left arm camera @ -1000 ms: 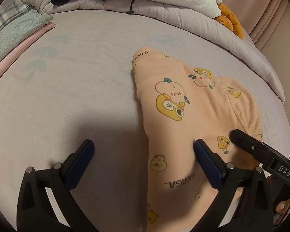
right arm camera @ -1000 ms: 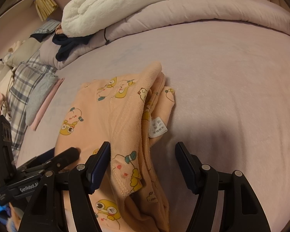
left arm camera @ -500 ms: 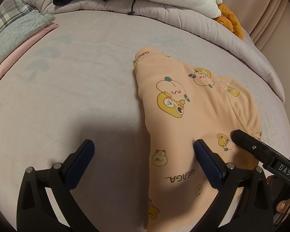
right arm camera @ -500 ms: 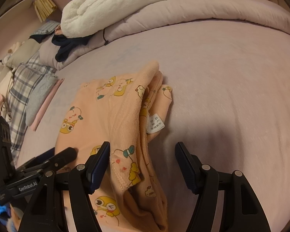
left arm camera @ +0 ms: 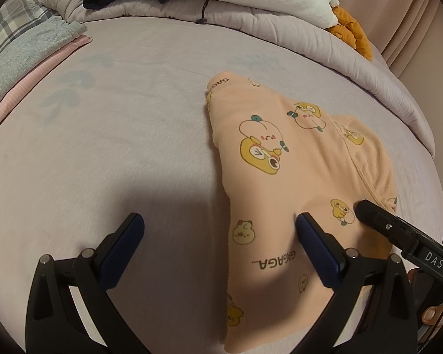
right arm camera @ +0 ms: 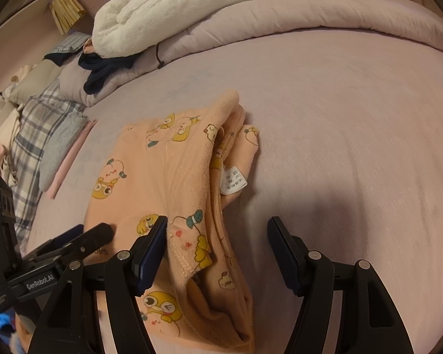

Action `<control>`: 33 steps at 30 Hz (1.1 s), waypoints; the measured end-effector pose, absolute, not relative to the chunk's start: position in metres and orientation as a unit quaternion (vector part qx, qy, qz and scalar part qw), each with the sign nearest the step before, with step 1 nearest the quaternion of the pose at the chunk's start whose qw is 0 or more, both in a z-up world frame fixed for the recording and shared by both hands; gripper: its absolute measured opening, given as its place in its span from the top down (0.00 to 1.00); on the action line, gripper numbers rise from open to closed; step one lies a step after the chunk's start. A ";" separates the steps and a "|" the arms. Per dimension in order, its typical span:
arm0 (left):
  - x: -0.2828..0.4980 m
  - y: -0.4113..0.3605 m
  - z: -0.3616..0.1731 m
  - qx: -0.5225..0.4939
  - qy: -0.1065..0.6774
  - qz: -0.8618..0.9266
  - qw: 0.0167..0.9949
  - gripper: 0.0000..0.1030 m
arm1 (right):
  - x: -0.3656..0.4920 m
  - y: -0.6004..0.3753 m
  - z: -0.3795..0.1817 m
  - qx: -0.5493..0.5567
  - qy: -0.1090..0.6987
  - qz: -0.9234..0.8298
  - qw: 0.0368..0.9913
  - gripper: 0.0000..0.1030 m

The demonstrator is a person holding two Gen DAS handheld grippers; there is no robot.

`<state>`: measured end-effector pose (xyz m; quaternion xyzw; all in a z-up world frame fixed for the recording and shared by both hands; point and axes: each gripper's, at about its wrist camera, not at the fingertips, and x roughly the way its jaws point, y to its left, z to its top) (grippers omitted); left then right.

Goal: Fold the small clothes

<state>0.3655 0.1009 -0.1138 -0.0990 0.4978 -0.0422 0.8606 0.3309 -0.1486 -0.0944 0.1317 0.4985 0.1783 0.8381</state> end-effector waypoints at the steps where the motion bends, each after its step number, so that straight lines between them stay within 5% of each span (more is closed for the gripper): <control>1: 0.365 0.102 -0.114 -0.099 0.498 -0.042 0.861 0.01 | 0.330 -0.149 -0.094 0.132 0.499 0.178 0.838 0.34; 33: 0.350 0.103 -0.107 -0.093 0.495 -0.032 0.863 0.01 | 0.316 -0.152 -0.090 0.119 0.501 0.169 0.840 0.34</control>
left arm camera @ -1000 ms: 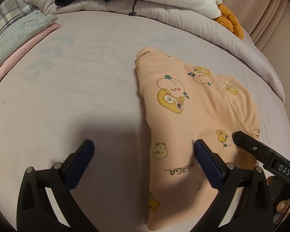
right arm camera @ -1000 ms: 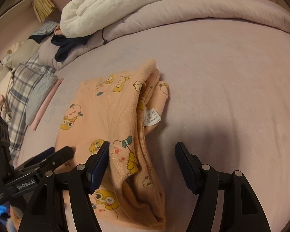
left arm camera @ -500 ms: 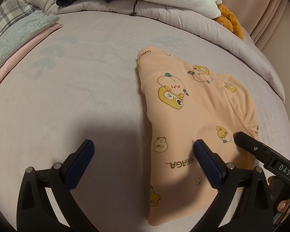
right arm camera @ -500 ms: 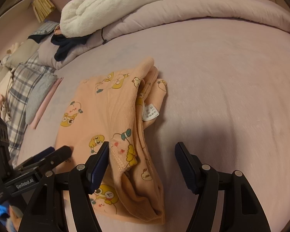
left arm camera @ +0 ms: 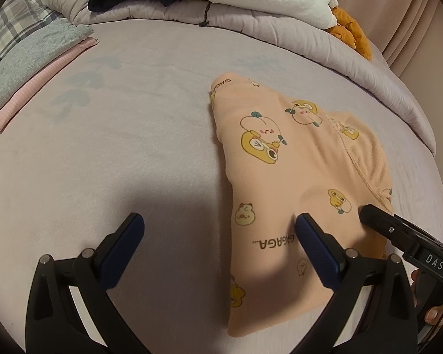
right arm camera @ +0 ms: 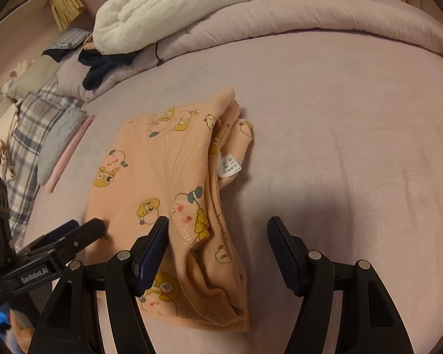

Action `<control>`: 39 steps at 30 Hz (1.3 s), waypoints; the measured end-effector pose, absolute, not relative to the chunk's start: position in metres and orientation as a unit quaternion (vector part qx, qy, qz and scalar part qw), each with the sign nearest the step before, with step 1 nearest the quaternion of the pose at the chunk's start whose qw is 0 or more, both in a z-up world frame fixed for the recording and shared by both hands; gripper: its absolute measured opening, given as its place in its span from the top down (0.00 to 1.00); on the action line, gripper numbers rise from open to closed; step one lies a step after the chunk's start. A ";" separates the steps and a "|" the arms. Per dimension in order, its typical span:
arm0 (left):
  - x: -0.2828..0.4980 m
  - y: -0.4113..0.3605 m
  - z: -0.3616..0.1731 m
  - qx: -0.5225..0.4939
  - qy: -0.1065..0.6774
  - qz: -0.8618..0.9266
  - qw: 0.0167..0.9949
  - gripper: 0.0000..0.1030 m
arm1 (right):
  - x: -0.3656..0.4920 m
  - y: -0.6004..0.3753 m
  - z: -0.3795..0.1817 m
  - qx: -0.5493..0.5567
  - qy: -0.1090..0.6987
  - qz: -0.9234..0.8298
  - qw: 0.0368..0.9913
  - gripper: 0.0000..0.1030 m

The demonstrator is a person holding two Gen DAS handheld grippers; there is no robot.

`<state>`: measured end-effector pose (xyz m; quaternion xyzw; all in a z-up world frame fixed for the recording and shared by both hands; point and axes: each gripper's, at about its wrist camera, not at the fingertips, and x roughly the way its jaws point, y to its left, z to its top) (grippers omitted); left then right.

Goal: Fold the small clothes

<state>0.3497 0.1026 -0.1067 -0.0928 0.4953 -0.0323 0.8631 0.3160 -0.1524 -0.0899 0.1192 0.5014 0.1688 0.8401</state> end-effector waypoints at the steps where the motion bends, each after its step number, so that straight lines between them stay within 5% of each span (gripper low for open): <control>1: 0.349 0.102 -0.106 -0.093 0.495 -0.032 0.863 0.01 | 0.316 -0.152 -0.090 0.119 0.502 0.169 0.840 0.34; 39: 0.233 0.064 -0.074 -0.078 0.484 -0.063 0.869 0.01 | 0.212 -0.151 -0.049 0.050 0.473 0.202 0.856 0.34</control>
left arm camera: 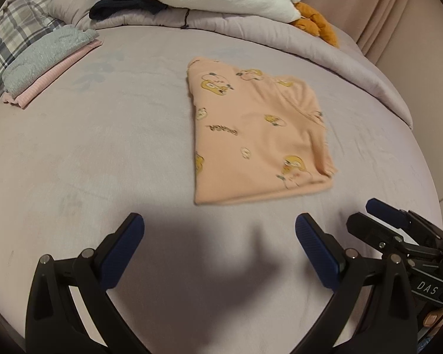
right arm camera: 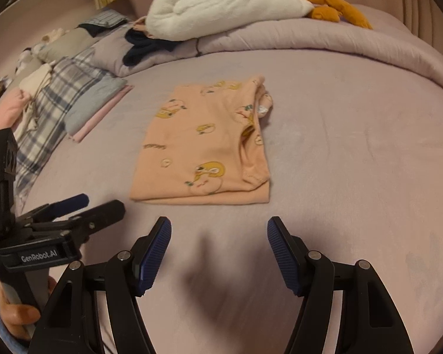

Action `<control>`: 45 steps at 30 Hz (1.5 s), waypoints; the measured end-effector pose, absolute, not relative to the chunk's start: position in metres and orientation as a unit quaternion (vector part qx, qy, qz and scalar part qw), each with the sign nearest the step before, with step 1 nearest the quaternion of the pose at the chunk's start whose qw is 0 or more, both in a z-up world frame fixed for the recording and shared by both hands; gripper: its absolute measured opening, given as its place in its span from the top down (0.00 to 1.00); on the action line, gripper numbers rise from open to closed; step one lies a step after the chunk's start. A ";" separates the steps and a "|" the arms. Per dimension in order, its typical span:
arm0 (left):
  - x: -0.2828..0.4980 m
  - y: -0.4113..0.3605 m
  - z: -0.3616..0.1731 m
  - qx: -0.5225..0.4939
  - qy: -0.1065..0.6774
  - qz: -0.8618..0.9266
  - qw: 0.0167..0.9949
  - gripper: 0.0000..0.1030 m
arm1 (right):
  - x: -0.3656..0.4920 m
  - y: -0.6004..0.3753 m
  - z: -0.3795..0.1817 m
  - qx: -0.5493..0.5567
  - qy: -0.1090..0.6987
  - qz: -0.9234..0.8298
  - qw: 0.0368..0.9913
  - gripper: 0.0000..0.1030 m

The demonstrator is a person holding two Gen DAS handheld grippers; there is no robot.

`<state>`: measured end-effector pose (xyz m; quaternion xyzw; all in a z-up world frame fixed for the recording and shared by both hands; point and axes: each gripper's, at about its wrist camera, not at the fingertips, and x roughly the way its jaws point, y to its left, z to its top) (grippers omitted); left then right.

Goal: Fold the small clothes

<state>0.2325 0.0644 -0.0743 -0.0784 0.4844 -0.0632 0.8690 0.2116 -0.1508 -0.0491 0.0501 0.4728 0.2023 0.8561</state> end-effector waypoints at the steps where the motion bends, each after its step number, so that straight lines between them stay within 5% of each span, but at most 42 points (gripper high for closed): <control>1: 0.229 0.063 -0.073 -0.078 0.484 -0.064 0.869 0.01 | 0.208 -0.150 -0.047 0.048 0.470 0.203 0.858 0.34; 13: 0.173 0.058 -0.046 -0.064 0.455 -0.052 0.887 0.01 | 0.167 -0.158 -0.026 0.047 0.432 0.211 0.876 0.34; 16: 0.163 0.057 -0.039 -0.052 0.444 -0.042 0.894 0.01 | 0.158 -0.159 -0.021 0.039 0.419 0.210 0.883 0.23; 27: 0.145 0.061 -0.015 -0.055 0.413 -0.021 0.909 0.00 | 0.140 -0.160 -0.007 0.024 0.392 0.214 0.894 0.21; 31: 0.144 0.064 -0.007 -0.067 0.405 -0.013 0.912 0.00 | 0.138 -0.167 -0.001 0.032 0.380 0.204 0.901 0.06; 45: 0.160 0.062 -0.001 -0.066 0.412 -0.007 0.909 0.00 | 0.147 -0.161 0.007 0.024 0.366 0.204 0.908 0.01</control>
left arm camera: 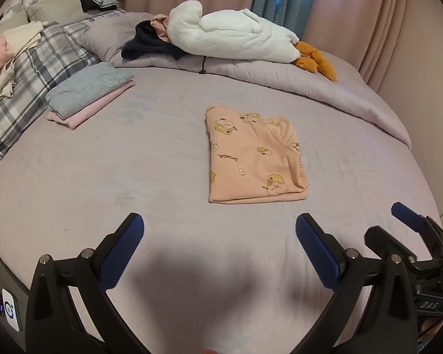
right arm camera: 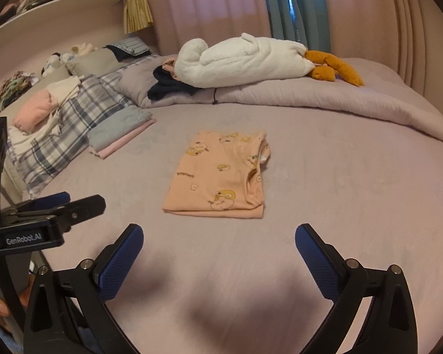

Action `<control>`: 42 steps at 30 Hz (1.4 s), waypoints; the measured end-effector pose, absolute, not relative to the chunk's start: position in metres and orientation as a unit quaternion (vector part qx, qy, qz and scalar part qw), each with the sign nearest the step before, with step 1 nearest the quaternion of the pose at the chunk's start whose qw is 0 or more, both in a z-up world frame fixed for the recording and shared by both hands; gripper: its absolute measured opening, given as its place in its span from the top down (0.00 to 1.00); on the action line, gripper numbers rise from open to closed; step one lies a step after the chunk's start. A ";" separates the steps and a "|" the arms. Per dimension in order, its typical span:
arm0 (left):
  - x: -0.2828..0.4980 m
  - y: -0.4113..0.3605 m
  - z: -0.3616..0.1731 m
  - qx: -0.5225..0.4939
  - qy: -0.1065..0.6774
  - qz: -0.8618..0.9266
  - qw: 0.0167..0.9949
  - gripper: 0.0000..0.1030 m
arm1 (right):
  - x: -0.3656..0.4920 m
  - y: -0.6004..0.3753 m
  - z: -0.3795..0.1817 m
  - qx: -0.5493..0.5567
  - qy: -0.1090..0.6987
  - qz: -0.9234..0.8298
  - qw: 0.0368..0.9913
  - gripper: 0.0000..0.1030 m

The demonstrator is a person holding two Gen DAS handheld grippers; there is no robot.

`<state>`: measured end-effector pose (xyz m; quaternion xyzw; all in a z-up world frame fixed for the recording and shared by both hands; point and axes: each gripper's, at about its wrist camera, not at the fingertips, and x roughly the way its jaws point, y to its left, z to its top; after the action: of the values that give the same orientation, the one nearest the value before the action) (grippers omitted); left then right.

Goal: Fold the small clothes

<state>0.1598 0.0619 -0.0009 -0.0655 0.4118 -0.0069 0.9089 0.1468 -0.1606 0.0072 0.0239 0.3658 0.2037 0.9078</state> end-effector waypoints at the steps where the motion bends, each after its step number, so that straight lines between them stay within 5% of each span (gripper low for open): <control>1: 0.161 0.062 -0.001 -0.066 0.412 -0.008 0.909 0.00 | 0.148 -0.161 0.008 0.025 0.366 0.204 0.908 0.01; 42: 0.182 0.063 0.001 -0.032 0.435 0.015 0.900 0.00 | 0.178 -0.150 0.021 0.018 0.401 0.218 0.889 0.01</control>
<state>0.1822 0.0631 0.0006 -0.0322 0.4354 0.0153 0.8995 0.1781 -0.1502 0.0209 0.0183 0.4011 0.2184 0.8894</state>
